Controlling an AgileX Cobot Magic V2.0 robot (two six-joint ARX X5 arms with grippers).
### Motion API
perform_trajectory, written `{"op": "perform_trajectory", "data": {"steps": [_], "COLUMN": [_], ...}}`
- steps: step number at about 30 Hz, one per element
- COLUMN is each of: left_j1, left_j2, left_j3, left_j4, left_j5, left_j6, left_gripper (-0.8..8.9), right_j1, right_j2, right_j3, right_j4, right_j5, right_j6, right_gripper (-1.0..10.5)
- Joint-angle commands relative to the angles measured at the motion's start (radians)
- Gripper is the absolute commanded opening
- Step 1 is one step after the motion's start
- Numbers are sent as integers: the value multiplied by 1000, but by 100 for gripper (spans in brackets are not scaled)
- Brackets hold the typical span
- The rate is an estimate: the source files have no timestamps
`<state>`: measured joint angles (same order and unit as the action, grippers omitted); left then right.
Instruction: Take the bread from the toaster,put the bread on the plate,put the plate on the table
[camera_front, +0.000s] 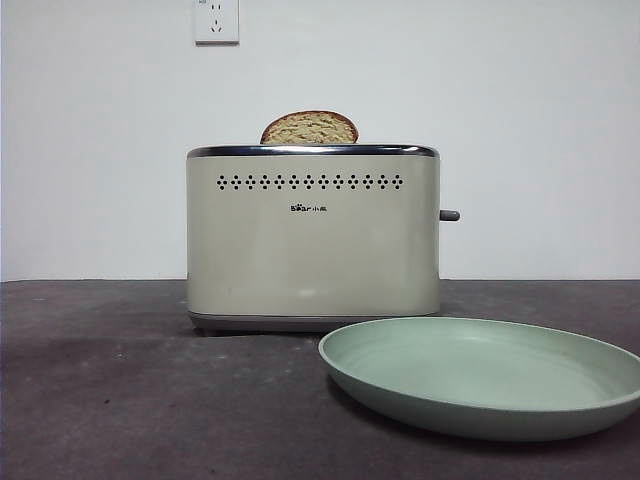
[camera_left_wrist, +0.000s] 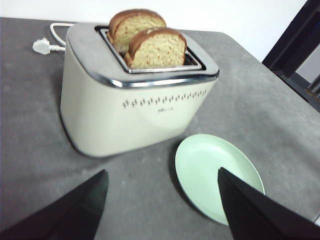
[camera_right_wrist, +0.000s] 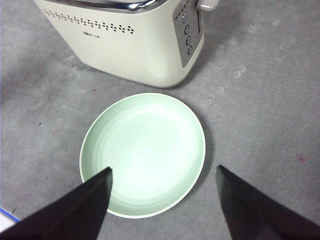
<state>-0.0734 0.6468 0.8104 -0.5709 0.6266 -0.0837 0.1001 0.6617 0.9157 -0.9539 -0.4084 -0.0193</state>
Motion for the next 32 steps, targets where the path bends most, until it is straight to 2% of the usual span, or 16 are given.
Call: {"op": "perform_trajectory", "data": {"steps": [1, 10, 23, 32], "left_j1": [-21, -115, -255, -315], "left_j2": [77, 389, 856, 1035], "left_j3": [59, 270, 655, 748], "left_j4": [47, 150, 149, 206], "left_j5": [1, -4, -66, -184], "left_j6": [29, 108, 251, 338], "left_gripper": [363, 363, 363, 363], "right_j1": [3, 3, 3, 3], "right_j2": [3, 4, 4, 4], "right_j3": [13, 13, 13, 13], "right_j4": [7, 7, 6, 6], "right_j5": [1, 1, 10, 17], "right_j6": [8, 8, 9, 9], "right_gripper": [337, 337, 337, 337]}}
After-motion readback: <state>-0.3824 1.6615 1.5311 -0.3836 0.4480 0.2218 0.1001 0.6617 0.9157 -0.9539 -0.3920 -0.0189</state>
